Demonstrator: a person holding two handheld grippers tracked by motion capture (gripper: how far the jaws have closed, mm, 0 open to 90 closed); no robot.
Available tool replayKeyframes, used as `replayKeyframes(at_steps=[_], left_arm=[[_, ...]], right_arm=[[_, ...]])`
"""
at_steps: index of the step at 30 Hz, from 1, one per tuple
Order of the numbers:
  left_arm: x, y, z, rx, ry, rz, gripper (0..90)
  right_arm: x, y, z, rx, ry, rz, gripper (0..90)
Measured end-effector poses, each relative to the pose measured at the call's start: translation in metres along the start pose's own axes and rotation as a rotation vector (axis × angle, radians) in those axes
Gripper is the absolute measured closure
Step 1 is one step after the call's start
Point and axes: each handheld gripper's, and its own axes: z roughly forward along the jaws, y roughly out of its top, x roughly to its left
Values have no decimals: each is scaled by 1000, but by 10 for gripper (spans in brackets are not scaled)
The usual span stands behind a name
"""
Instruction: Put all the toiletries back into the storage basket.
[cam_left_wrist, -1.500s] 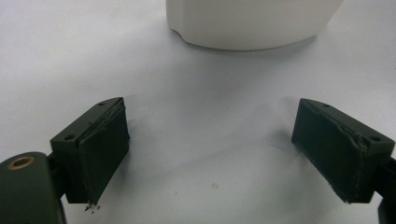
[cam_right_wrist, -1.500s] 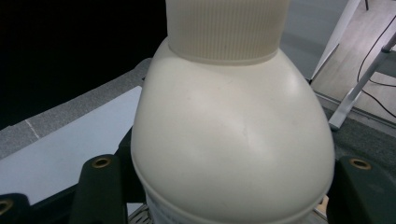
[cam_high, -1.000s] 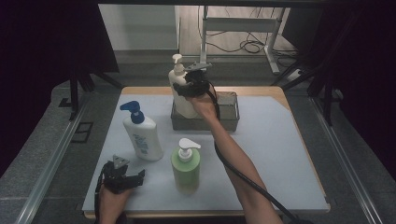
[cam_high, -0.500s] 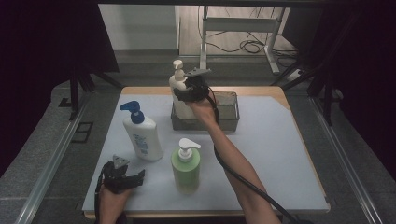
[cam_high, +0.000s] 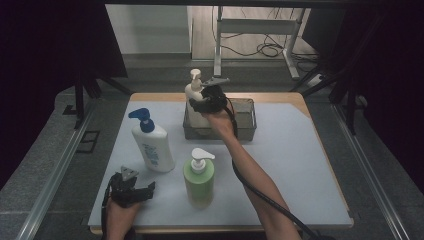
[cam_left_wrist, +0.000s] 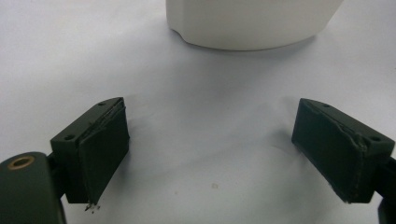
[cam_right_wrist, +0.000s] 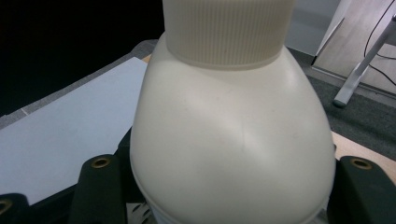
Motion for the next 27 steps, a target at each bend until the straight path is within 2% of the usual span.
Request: replayKeyframes(at_steps=[6,15,27], left_arm=[[0,0,0,0,0,-1,108],[0,0,0,1,1,1,108],[0,0,0,1,1,1,107]], right_arm=[[-1,-6,0,17,-1,17,375],[3,-15,2,32,-2,4,374],[5,-21,0,15,1,-3,365]])
